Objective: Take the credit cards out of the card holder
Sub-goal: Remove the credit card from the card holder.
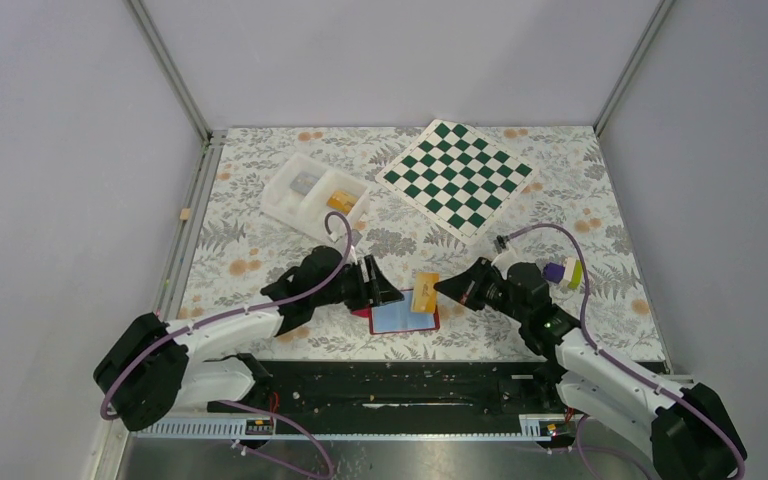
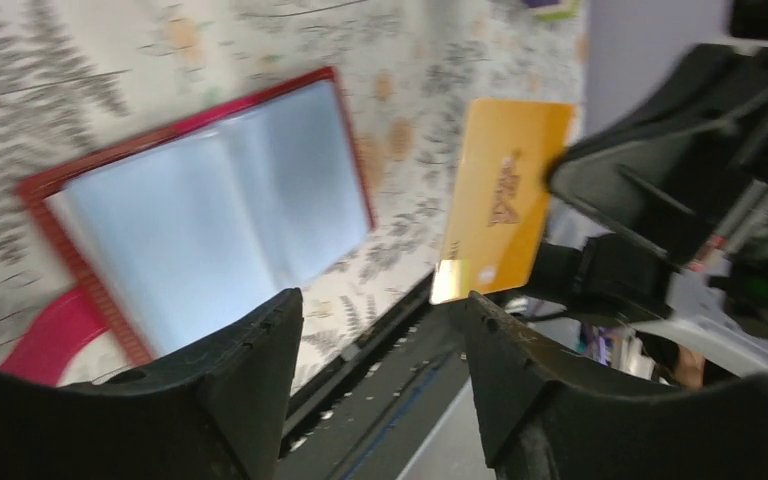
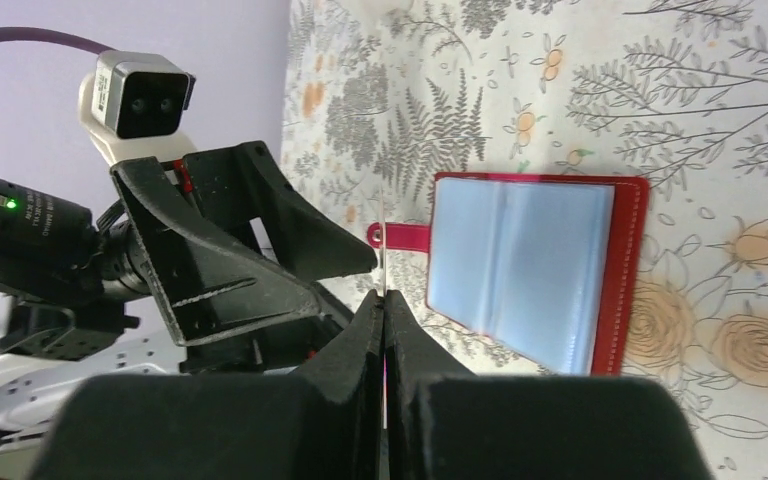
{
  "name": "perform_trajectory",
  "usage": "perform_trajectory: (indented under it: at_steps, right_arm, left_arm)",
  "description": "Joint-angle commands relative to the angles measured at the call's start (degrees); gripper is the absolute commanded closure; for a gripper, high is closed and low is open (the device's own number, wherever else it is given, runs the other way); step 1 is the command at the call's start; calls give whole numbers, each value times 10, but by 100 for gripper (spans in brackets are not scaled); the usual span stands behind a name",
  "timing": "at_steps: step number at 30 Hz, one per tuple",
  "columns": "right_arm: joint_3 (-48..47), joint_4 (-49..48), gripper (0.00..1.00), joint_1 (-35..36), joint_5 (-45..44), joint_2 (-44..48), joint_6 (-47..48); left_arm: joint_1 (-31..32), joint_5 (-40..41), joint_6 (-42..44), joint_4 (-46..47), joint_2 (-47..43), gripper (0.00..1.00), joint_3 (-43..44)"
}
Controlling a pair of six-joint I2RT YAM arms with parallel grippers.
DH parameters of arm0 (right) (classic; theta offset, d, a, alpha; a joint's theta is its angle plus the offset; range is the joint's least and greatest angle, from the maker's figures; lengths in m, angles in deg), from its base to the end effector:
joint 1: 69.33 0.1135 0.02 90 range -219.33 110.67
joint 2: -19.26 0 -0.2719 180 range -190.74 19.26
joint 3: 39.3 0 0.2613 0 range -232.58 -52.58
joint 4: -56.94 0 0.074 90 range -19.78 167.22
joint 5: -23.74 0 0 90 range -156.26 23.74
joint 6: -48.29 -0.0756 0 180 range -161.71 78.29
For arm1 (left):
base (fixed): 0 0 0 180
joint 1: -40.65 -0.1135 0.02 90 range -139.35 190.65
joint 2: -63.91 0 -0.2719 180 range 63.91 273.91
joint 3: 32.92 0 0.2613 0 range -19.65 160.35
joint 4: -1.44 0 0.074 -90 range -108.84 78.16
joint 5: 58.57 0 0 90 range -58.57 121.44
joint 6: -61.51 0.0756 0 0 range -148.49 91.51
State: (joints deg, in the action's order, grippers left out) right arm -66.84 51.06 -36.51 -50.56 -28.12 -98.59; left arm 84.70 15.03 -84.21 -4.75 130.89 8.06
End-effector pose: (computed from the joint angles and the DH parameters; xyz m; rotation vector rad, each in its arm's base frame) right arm 0.1773 0.1387 0.1895 0.2075 2.0160 1.3080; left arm 0.1810 -0.2048 0.1711 -0.0542 2.4126 -1.2391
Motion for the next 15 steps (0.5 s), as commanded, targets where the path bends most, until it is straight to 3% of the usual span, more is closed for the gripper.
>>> perform_trajectory:
  at_steps: [1, 10, 12, 15]
  right_arm:
    - [11, -68, 100, -2, 34, 22, -61]
    - [26, -107, 100, -2, 53, 41, -98]
    - [29, -112, 100, -2, 55, 42, -99]
    - [27, -115, 100, -2, 66, 40, -84]
  left_arm:
    - [13, -79, -25, 163, 10, 39, -6]
    - [40, -107, -69, 299, 74, 43, -12]
    - [40, -114, -80, 312, 83, 54, -13]
    - [37, -108, -99, 344, 77, 80, -34]
